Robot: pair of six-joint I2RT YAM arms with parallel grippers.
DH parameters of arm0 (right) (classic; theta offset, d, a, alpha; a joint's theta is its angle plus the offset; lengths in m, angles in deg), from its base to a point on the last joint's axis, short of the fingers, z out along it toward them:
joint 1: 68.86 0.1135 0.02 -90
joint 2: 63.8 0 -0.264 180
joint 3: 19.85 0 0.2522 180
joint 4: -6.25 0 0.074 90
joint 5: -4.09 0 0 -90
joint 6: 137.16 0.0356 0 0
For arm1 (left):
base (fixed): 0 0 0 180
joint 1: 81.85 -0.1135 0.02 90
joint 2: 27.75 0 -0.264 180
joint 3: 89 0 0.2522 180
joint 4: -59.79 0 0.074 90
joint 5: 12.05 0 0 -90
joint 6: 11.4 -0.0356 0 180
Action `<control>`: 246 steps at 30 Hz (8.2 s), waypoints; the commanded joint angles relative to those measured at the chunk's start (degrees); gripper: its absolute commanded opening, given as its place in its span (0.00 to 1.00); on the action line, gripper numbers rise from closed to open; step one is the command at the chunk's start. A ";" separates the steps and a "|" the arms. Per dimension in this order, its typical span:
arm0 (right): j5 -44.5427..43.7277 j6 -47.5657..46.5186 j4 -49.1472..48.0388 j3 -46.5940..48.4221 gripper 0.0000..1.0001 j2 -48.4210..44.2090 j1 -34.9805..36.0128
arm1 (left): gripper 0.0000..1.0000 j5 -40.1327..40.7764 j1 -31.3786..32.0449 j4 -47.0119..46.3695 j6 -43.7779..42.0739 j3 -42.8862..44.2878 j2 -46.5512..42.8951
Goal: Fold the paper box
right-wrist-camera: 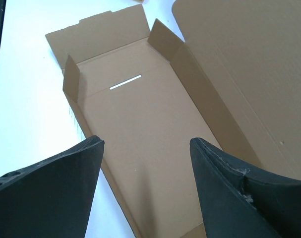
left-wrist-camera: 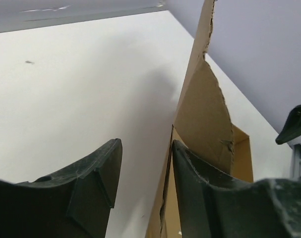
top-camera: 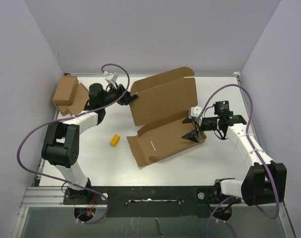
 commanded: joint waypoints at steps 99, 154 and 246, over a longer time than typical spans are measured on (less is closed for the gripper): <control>-41.22 44.63 -13.16 10.73 0.02 24.63 2.75 | 0.05 59.09 32.95 19.69 -0.22 -11.65 -6.99; -41.24 45.37 -12.99 10.71 0.04 24.71 0.51 | 0.00 46.88 49.98 37.98 -8.07 -18.34 -24.64; -40.50 49.54 -16.56 8.07 0.04 25.25 0.48 | 0.00 47.64 33.50 43.99 18.83 -20.12 -37.62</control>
